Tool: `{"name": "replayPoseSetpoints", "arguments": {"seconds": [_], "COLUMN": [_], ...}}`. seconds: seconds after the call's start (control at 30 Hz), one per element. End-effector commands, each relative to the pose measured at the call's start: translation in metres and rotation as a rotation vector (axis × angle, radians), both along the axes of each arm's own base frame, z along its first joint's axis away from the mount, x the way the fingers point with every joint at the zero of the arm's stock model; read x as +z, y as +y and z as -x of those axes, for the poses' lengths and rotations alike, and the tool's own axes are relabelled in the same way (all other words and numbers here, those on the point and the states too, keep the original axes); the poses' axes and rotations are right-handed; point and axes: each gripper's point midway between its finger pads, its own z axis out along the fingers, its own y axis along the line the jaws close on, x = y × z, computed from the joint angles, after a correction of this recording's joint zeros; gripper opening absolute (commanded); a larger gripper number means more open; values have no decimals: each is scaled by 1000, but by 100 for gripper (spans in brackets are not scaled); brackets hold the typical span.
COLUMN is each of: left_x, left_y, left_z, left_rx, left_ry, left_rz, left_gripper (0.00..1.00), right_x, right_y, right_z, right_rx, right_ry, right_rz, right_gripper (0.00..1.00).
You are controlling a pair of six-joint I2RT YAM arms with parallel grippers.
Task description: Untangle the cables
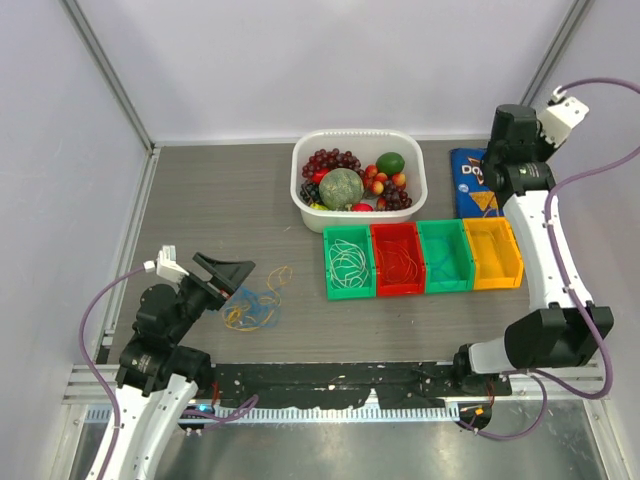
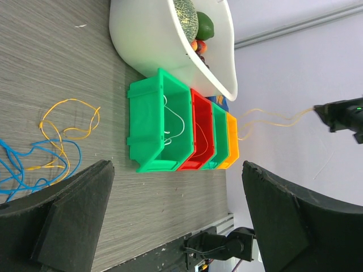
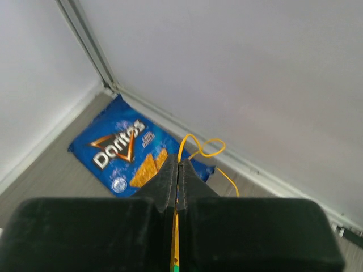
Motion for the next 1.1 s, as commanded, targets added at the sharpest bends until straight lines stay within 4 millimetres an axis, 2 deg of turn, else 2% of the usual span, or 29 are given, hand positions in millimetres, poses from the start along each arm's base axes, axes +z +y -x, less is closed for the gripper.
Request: {"name": "replayPoseSetpoints", "arguments": {"seconds": [0.0, 0.03, 0.13, 0.23, 0.4, 0.53, 0.73, 0.93, 0.97, 1.07], "left_x": [11, 10, 7, 8, -1, -15, -26, -25, -25, -24], "left_y": [-3, -3, -3, -2, 6, 16, 18, 18, 18, 19], "left_z": [1, 2, 2, 3, 3, 3, 1, 2, 2, 4], "left_rx": [-23, -26, -25, -23, 25, 75, 92, 88, 89, 89], "left_ry": [-34, -33, -27, -29, 7, 68, 105, 104, 105, 100], "left_rz": [7, 6, 4, 6, -23, -53, -71, -71, -70, -70], "left_gripper": [100, 100, 100, 100, 100, 100, 100, 100, 100, 100], "right_x": [-72, -89, -118, -147, -196, -222, -233, -224, -221, -217], "right_y": [-3, -3, 5, 4, -12, -17, -13, -13, -13, -12], "right_z": [-13, -15, -23, -21, -5, 3, 4, 6, 7, 6], "right_rx": [9, 25, 72, 33, -91, -123, -98, -106, -107, -87], "right_ry": [-7, 9, -16, -7, 70, 151, 167, 130, 119, 121], "right_rz": [-233, -270, -396, -458, -426, -394, -412, -413, -411, -410], "right_gripper": [1, 1, 1, 1, 1, 1, 1, 3, 9, 13]}}
